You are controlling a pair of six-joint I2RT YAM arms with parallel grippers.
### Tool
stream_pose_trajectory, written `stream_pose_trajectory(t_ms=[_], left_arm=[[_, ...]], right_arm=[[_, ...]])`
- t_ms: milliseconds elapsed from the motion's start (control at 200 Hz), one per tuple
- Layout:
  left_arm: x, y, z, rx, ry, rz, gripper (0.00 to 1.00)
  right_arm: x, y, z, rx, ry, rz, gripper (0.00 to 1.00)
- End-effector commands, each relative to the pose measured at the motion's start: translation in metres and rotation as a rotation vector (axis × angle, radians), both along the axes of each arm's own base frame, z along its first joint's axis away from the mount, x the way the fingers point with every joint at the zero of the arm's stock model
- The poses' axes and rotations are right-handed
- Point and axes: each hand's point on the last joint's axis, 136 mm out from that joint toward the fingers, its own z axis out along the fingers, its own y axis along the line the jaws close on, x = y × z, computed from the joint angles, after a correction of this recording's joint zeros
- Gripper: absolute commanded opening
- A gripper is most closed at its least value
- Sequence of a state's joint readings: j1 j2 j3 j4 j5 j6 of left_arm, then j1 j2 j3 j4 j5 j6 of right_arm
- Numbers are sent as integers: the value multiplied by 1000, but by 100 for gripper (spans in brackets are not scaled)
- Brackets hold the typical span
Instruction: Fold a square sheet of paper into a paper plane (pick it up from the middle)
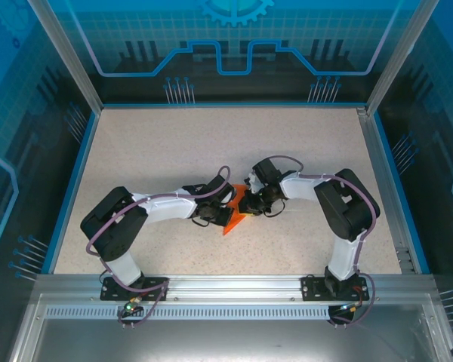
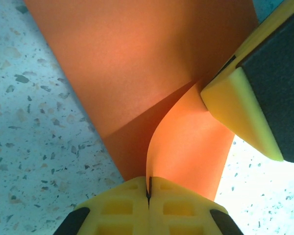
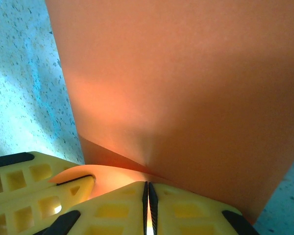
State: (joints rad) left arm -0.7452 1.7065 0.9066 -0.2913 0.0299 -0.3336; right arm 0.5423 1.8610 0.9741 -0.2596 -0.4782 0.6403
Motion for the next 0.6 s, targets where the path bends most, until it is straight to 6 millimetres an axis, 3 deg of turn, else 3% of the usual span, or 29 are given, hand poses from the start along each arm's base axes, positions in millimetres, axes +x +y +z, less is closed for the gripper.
stream_pose_trajectory(t_ms=[0,145,255,420,595], left_arm=[[-5,14,-11,62,27,7,4],[-5,14,-11,60,29,6,4],[-4,13,-11,59,30,4,4],[-4,12,-10,61,31,1,4],[-6,14,-11,65,33,2,4]], right_arm=[[-9,-19,-21,-81,47,-34,14],[5,-3,16,36,-12,-27,15],[13,-3,27,59,-35,-30,15],[13,-17,3,17,-6,-53,14],[-3,-37,-33,-76,60,-67,13]])
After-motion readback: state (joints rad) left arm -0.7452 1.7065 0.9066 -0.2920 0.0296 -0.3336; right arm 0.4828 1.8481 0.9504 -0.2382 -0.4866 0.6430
